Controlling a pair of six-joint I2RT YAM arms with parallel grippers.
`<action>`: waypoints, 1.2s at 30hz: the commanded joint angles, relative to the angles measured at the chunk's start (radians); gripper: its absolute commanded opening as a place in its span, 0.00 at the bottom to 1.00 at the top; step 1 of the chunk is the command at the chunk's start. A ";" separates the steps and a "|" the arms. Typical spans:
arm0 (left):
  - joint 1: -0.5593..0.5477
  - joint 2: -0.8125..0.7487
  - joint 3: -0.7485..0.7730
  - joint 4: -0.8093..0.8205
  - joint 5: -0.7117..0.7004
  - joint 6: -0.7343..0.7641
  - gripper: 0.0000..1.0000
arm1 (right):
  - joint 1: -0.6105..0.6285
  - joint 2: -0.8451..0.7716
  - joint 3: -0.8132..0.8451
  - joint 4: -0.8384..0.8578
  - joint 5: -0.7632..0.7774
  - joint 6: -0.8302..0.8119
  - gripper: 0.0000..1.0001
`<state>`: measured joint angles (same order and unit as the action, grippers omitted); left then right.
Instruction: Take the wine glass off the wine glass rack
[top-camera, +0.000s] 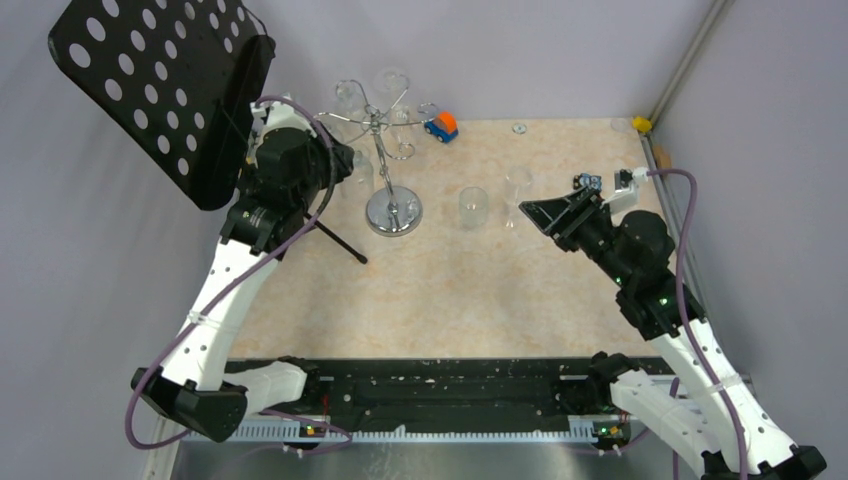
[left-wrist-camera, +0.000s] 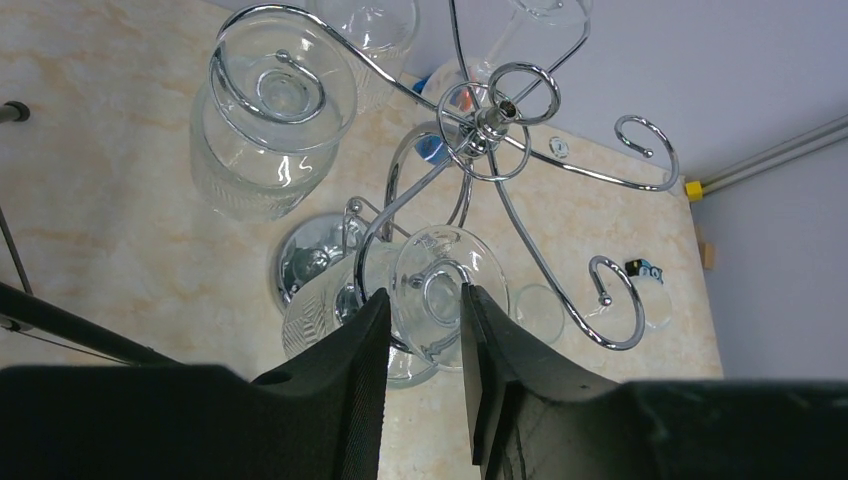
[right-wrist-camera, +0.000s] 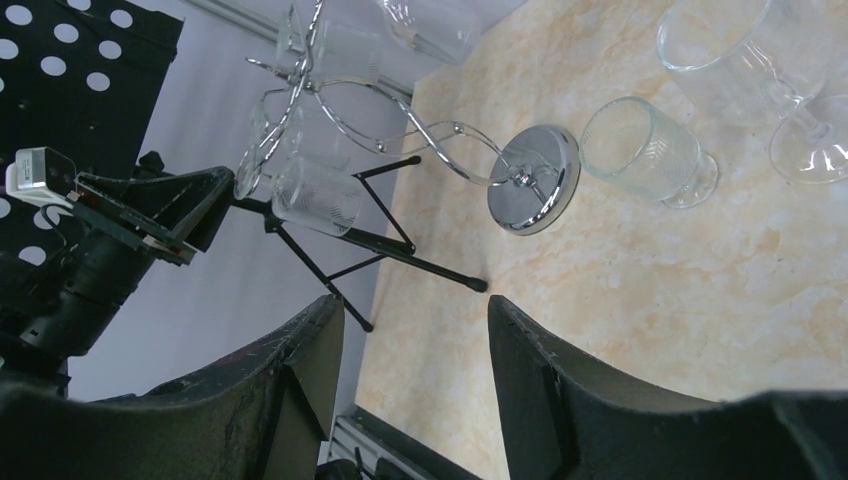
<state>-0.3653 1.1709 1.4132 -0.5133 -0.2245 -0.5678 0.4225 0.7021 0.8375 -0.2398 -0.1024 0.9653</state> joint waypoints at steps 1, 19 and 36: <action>0.010 0.003 -0.015 0.053 0.042 -0.030 0.36 | 0.002 -0.018 0.000 0.023 0.012 -0.002 0.56; 0.018 -0.070 -0.183 0.236 0.056 -0.371 0.30 | 0.002 -0.028 0.000 0.018 0.019 -0.018 0.56; 0.020 -0.116 -0.202 0.241 0.047 -0.394 0.00 | 0.001 -0.045 -0.009 0.016 0.036 -0.007 0.56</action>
<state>-0.3431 1.0966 1.2201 -0.2867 -0.1871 -0.9508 0.4225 0.6708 0.8318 -0.2466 -0.0795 0.9627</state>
